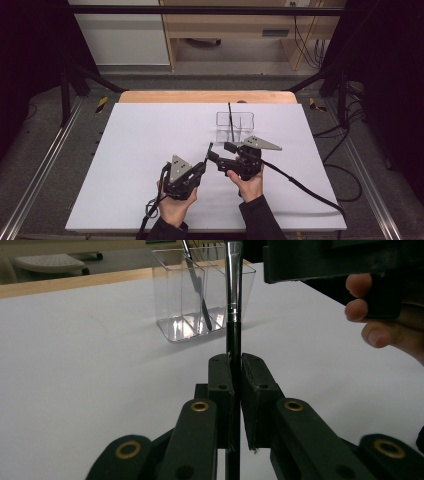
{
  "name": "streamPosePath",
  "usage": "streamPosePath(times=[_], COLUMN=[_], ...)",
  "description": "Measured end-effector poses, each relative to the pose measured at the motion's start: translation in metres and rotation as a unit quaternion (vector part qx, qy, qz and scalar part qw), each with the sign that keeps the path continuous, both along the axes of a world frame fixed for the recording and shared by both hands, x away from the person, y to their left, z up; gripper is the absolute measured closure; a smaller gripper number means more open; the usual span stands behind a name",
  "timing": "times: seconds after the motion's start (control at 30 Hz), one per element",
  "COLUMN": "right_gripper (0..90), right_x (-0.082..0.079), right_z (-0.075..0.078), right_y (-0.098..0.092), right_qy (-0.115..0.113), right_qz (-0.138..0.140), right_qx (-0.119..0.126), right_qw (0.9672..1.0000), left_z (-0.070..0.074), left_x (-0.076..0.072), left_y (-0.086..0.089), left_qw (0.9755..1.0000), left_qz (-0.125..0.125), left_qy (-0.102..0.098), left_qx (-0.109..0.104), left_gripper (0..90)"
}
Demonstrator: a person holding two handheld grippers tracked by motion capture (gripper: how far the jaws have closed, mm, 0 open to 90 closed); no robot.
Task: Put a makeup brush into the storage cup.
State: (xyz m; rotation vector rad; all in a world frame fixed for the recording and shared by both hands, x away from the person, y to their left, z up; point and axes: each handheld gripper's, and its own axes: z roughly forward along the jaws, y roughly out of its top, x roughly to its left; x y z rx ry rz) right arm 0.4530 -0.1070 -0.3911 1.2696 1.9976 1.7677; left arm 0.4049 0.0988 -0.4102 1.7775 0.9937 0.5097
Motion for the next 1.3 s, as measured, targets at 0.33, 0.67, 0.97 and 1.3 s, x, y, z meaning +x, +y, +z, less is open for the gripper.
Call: streamPosePath(times=[0.33,0.67,0.97,1.3], right_gripper=[34.2,49.4,59.3,70.5], right_x=[-0.0001,0.0007,0.0011,0.0012], right_z=[-0.0039,-0.0058,-0.0069,-0.0075], right_y=[0.0031,0.0050,0.0058,0.0063], right_qy=[0.013,0.028,0.035,0.042], right_qz=[0.003,0.011,0.016,0.026], right_qx=[0.004,0.017,0.025,0.031], right_qw=[0.9999,0.9994,0.9989,0.9983], left_z=[0.0011,0.0019,0.0022,0.0042], left_x=[-0.0021,-0.0033,-0.0036,-0.0039], left_y=[-0.0082,-0.0103,-0.0111,-0.0104], left_qw=[1.0000,0.9999,0.9999,0.9998], left_qz=[-0.004,-0.004,-0.003,0.000], left_qy=[-0.002,-0.001,-0.001,-0.004], left_qx=[-0.007,-0.010,-0.012,-0.018], left_gripper=[83.3,83.3,83.3,83.3])
